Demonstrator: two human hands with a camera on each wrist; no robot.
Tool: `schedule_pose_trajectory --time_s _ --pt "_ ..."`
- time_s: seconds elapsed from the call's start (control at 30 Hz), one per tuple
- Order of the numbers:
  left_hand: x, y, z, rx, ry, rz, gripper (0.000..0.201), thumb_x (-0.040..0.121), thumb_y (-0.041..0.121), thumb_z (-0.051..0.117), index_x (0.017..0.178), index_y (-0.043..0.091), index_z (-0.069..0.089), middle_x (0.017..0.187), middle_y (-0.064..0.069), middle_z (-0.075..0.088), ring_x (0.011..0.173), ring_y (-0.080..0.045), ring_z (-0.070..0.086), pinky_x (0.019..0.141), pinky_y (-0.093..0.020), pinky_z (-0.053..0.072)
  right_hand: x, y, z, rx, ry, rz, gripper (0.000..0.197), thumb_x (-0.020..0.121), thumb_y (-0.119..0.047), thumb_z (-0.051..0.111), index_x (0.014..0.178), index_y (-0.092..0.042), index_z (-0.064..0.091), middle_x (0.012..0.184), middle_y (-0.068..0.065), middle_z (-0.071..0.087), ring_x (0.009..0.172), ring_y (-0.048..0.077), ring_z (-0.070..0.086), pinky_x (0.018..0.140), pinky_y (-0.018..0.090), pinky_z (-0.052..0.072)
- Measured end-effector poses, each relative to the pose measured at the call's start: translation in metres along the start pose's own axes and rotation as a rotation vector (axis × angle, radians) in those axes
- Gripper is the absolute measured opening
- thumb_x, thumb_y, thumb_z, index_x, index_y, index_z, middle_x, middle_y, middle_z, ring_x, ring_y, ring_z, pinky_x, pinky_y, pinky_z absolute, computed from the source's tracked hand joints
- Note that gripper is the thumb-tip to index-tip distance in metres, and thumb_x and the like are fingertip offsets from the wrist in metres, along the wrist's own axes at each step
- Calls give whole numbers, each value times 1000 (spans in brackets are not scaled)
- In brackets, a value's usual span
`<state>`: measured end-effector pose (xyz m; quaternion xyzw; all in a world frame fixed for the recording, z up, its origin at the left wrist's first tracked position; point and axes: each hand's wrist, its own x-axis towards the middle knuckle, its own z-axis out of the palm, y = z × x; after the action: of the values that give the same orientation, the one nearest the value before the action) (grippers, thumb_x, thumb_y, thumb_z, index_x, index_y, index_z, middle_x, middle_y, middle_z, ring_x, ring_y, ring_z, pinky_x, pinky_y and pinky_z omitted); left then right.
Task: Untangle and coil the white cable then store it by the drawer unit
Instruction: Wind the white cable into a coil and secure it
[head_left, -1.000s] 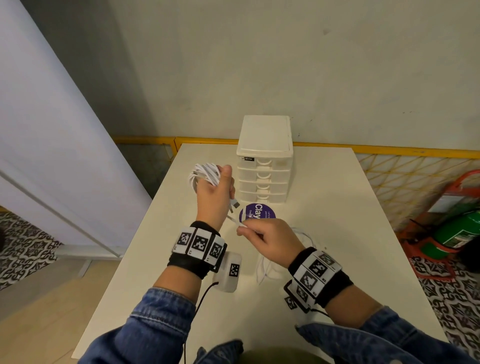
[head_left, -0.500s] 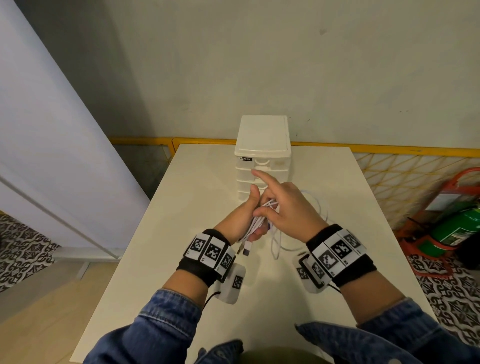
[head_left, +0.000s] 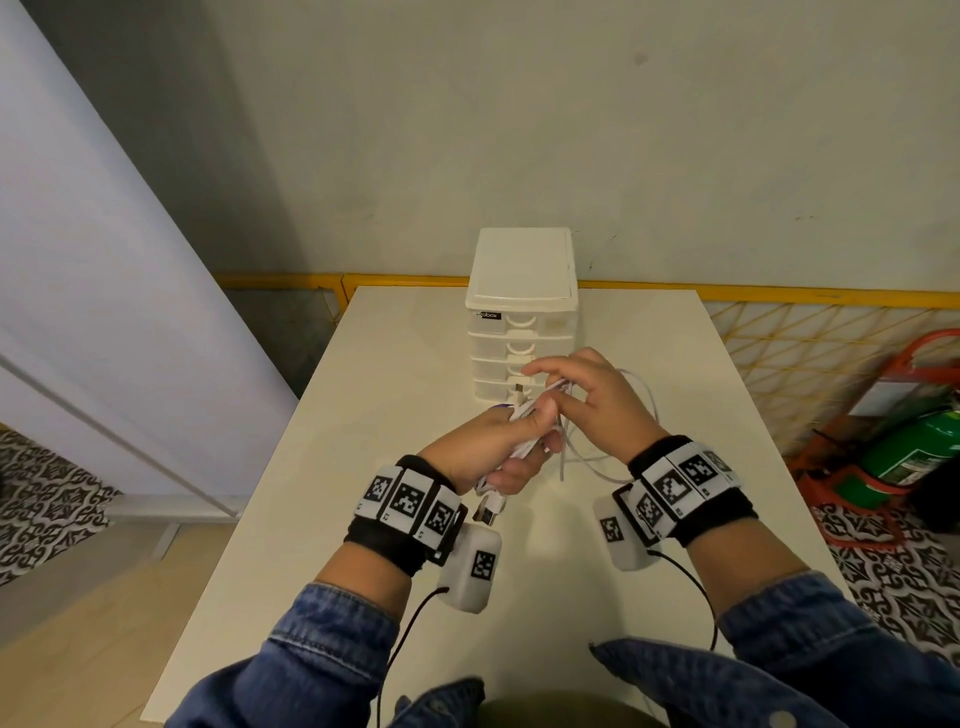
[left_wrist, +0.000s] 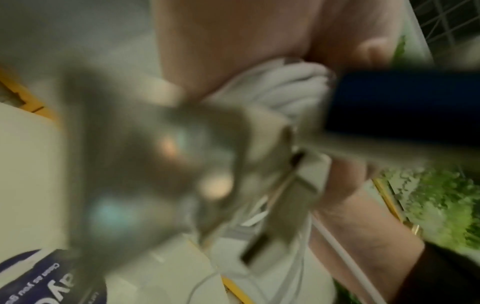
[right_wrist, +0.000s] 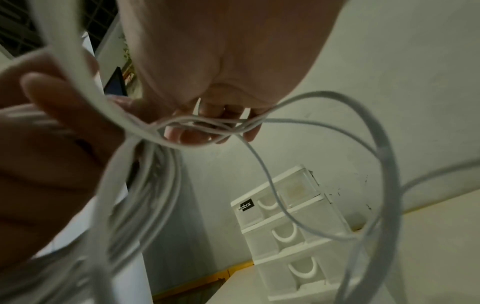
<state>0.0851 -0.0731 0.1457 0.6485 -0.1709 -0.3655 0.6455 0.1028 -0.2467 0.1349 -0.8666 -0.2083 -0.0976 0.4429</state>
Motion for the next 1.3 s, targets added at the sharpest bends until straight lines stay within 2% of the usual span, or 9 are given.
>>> schedule_pose_trajectory --time_s 0.1,0.2,0.43,0.6,0.7,0.9,1.07,1.2,1.3 --pt "-2 6 -3 -187 -93 16 58 90 60 27 79 10 54 38 5 36 27 -6 27 34 -14 23 -3 8 3 -38 38 -23 25 86 -22 51 106 -23 67 83 -27 56 91 10 45 82 16 35" --pt "-2 16 -4 -392 -243 148 50 92 53 33 80 10 56 38 5 38 26 -7 27 33 -14 22 -12 24 13 -110 10 69 23 89 -7 50 108 -10 64 90 0 61 92 17 49 82 27 39" --pt "-2 26 -7 -634 -246 311 49 95 44 23 79 8 52 38 4 45 26 -5 38 34 -16 22 -33 32 42 -36 -113 272 28 91 -14 50 78 -37 44 79 -5 63 73 4 56 73 23 35" --pt "-2 30 -9 -598 -199 306 48 94 45 26 77 10 54 37 4 42 25 -5 36 33 -17 20 -26 22 33 93 65 246 65 79 -21 70 133 -29 35 117 -7 59 108 6 56 89 18 41" --pt "-1 27 -5 -576 -181 241 50 94 46 27 75 11 56 35 4 40 24 -6 34 33 -17 20 -11 8 18 168 227 164 80 77 -15 71 141 -25 25 124 -6 53 116 1 49 96 8 35" --pt "1 28 2 -583 -207 224 49 95 45 26 77 8 54 35 3 41 23 -6 33 33 -17 20 -4 -8 19 285 95 118 45 84 0 58 122 -21 51 115 -4 60 100 -18 52 90 3 37" --pt "0 31 1 -639 -224 278 48 94 45 26 77 9 52 37 3 42 25 -6 36 34 -15 23 -12 -4 47 478 37 292 22 88 -14 49 106 -22 58 105 0 62 101 14 59 94 33 46" --pt "4 32 1 -731 -125 419 44 96 42 26 74 12 50 38 4 43 27 -6 38 35 -20 22 -18 -8 55 435 55 238 21 91 -18 45 109 -14 55 100 8 65 87 15 61 84 28 47" --pt "5 34 0 -818 -2 496 42 97 41 27 71 15 49 39 5 43 29 -5 38 37 -20 26 -22 -8 60 370 20 271 12 89 -18 47 84 -21 57 69 4 58 61 5 52 68 28 41"
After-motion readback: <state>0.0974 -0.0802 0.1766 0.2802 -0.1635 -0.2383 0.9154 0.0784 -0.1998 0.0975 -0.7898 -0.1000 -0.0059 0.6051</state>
